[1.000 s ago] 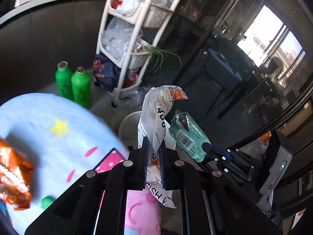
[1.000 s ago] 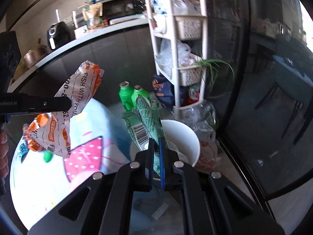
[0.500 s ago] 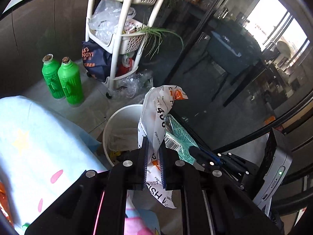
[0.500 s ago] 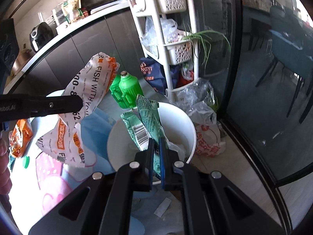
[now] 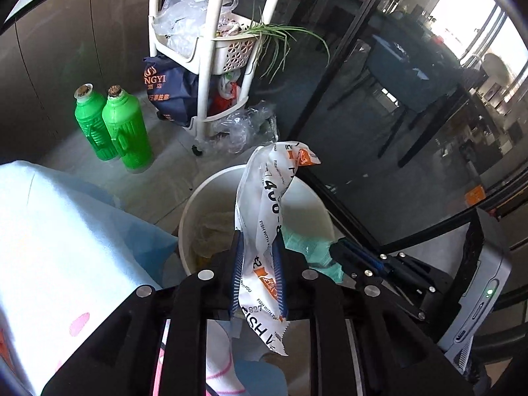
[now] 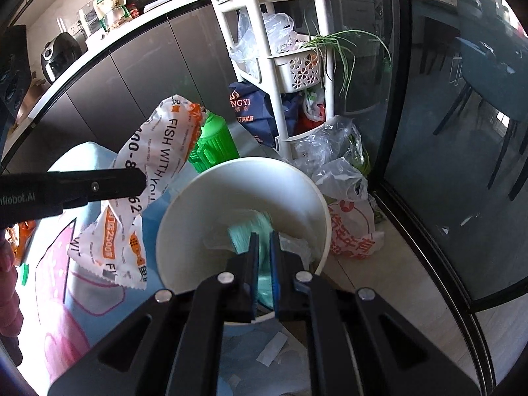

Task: Collect trash
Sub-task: 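Open both tools to drop the wrappers into the bin, then move both open tools back over the table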

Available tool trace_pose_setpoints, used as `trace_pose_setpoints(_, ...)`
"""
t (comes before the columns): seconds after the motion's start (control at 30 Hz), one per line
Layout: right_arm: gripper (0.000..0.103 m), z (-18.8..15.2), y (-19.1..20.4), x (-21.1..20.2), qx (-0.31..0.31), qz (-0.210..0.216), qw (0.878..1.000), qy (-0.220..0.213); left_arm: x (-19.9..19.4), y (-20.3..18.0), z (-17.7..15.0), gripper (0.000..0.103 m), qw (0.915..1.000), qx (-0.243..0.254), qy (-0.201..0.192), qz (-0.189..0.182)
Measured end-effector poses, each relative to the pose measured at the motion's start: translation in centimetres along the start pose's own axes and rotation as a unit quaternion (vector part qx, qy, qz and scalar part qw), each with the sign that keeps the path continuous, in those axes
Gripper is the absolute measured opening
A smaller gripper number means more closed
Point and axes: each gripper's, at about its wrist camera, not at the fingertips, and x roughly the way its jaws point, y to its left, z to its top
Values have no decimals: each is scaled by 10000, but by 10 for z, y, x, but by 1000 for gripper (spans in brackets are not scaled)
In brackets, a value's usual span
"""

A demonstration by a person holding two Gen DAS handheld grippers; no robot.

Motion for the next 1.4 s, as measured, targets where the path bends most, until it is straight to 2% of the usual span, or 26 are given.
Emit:
trace_pose_setpoints(0.03, 10, 0, 0, 1, -17, 1, 10000, -8, 0, 0, 1, 21, 10000, 10, -5, 14)
trace_pose_setpoints(0.17, 17, 0, -1, 5, -68, 17, 10000, 19, -1, 0, 2, 38, 10000, -17, -65, 23)
trace_pose_setpoints(0.23, 31, 0, -2, 3, -70, 15, 10000, -17, -4, 0, 3, 48, 9999, -39, -129, 61)
trace_pose_setpoints(0.3, 35, -2, -1, 2, -82, 10, 10000, -43, -9, 3, 4, 59, 9996, -119, -236, 131)
trace_pose_setpoints(0.37, 43, -4, -1, 1, -103, 36, 9999, -38, -12, 7, 5, 61, 9992, -217, -315, 131)
trace_pose_setpoints(0.43, 62, -6, 1, -2, -175, 21, 9998, -85, -18, 11, 6, 63, 9987, -294, -378, 164)
trace_pose_setpoints(0.47, 65, -7, 2, -4, -211, 36, 9997, -103, -21, 14, 6, 73, 9984, -324, -406, 212)
trace_pose_setpoints(0.5, 74, -8, 5, -7, -255, 68, 9996, -124, -26, 16, 5, 82, 9978, -347, -485, 300)
trace_pose_setpoints(0.53, 87, -9, 6, -10, -281, 77, 9995, -149, -31, 19, 4, 86, 9968, -367, -579, 401)
trace_pose_setpoints(0.6, 100, -11, 12, -19, -407, 130, 9988, -259, -37, 25, 2, 93, 9954, -424, -696, 502)
trace_pose_setpoints(0.77, 100, -11, 27, -42, -591, 89, 9976, -353, -66, 42, -7, 95, 9928, -708, -820, 513)
trace_pose_setpoints(0.93, 100, -15, 50, -78, -603, 299, 9965, -498, -114, 54, -35, 95, 9885, -1030, -1004, 458)
trace_pose_setpoints(1.07, 100, -24, 86, -107, -905, 554, 9924, -622, -162, 64, -73, 95, 9830, -1204, -1243, 617)
trace_pose_setpoints(1.2, 100, -40, 124, -126, -1192, 858, 9875, -566, -198, 94, -121, 95, 9785, -1595, -1179, 571)
trace_pose_setpoints(1.4, 100, -62, 186, -137, -1637, 1246, 9779, -380, -253, 160, -196, 95, 9599, -2233, -1310, 1072)
